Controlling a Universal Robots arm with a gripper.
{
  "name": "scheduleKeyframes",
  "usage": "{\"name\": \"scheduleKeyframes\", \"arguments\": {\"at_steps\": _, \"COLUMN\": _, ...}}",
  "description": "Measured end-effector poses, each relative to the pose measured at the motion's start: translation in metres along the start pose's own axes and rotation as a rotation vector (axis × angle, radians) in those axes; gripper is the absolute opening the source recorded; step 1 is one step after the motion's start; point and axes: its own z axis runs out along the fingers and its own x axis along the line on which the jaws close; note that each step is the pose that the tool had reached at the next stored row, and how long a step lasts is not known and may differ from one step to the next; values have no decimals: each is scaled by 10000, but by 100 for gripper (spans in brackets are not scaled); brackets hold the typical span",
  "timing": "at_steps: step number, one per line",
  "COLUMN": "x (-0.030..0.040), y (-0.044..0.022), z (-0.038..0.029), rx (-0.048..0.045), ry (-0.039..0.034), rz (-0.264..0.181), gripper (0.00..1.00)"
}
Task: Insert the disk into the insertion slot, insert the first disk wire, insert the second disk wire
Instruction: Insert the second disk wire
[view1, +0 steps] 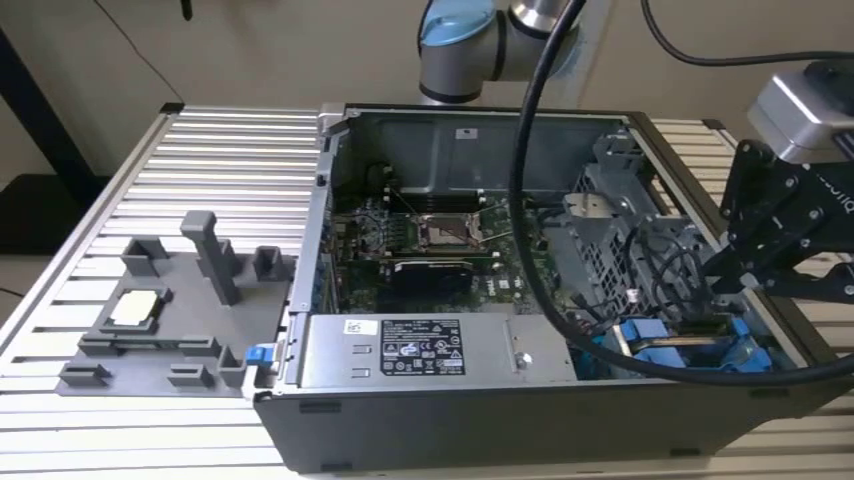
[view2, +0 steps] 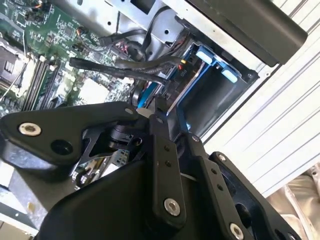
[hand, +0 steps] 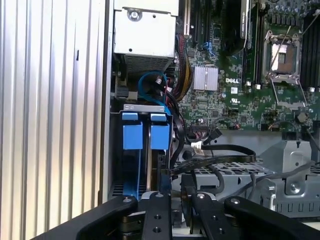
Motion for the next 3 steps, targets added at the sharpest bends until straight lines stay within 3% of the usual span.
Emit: {"name": "scheduleKeyframes", "arguments": {"at_steps": 3, "x": 0, "y": 0, "z": 0, "rx": 1, "ry": -10, "rz": -1, "gripper": 24}}
